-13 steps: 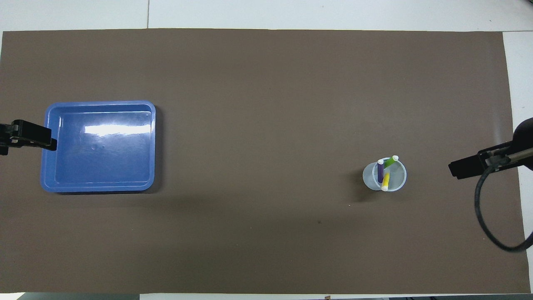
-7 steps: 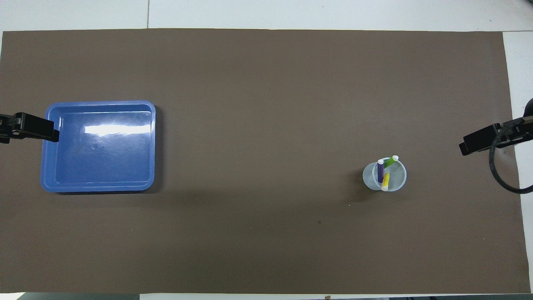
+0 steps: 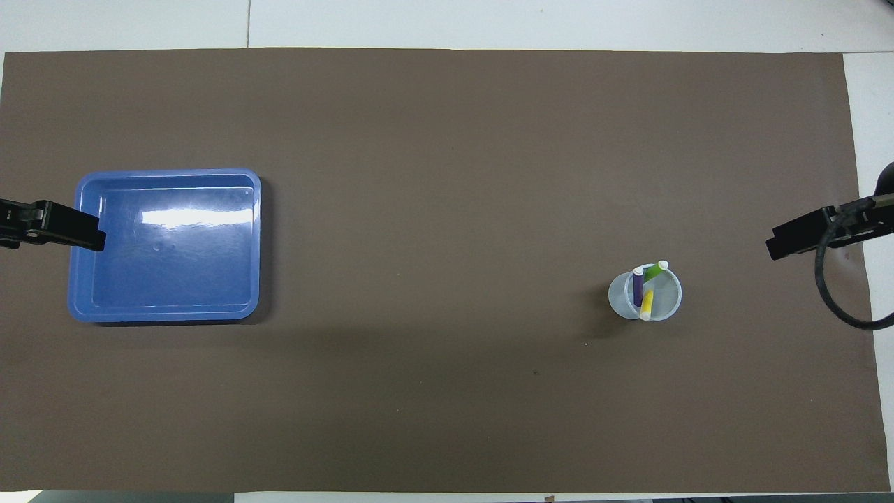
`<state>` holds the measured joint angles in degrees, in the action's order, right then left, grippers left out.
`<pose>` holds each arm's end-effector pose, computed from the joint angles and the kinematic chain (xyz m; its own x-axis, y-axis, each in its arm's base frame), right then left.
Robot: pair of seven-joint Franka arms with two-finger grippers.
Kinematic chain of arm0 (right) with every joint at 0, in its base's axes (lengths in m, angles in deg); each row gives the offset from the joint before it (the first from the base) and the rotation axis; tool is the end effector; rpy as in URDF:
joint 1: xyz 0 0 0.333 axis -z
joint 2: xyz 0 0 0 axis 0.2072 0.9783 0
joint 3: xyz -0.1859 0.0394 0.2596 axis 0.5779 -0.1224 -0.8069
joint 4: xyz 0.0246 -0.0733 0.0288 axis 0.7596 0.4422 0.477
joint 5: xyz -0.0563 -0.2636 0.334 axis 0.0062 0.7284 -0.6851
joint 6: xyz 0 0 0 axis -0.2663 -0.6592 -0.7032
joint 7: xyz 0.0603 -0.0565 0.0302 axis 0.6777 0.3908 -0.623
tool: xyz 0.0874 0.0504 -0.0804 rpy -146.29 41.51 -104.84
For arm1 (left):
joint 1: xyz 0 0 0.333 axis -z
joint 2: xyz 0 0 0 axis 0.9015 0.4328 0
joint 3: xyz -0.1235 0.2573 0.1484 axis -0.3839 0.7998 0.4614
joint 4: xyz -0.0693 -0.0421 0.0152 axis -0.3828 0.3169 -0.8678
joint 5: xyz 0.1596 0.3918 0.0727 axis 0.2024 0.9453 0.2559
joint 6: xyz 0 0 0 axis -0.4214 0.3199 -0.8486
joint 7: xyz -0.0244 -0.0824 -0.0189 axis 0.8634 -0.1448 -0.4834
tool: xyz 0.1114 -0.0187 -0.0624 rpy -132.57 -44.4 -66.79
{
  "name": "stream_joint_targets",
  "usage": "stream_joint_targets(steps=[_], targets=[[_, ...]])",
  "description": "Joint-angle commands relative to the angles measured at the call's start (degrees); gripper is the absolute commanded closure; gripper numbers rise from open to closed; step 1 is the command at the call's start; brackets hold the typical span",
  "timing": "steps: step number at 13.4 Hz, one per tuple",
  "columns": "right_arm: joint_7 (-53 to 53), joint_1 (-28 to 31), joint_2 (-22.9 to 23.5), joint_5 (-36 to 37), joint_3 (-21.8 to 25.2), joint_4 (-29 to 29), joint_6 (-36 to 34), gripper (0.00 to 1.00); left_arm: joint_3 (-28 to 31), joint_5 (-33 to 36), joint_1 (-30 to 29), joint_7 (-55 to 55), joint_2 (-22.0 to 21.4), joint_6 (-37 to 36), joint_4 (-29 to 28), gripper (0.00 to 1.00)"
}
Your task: Transfer and insert pens with both arms
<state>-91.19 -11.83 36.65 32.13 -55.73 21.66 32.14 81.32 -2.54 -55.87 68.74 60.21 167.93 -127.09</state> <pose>0.5651 0.0220 0.6388 0.9777 0.1647 -0.1305 0.1595 -0.9860 -0.0495 0.5617 -0.0502 0.6221 0.9899 -0.1154 -0.0821 -0.1153 -0.9933 0.0056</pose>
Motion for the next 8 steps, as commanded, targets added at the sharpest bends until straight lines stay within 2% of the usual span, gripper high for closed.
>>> stream_joint_targets(steps=[1,8], targets=[[0.97,-0.39,0.18,0.53,0.48,-0.83,-0.33,0.00,-0.25,0.85,-0.57,1.18,0.73,-1.64,1.47,0.00],[0.88,0.05,-1.06,0.18,0.57,-1.01,0.29,0.00,-0.25,0.76,-1.19,1.27,0.47,-1.64,1.38,0.00]])
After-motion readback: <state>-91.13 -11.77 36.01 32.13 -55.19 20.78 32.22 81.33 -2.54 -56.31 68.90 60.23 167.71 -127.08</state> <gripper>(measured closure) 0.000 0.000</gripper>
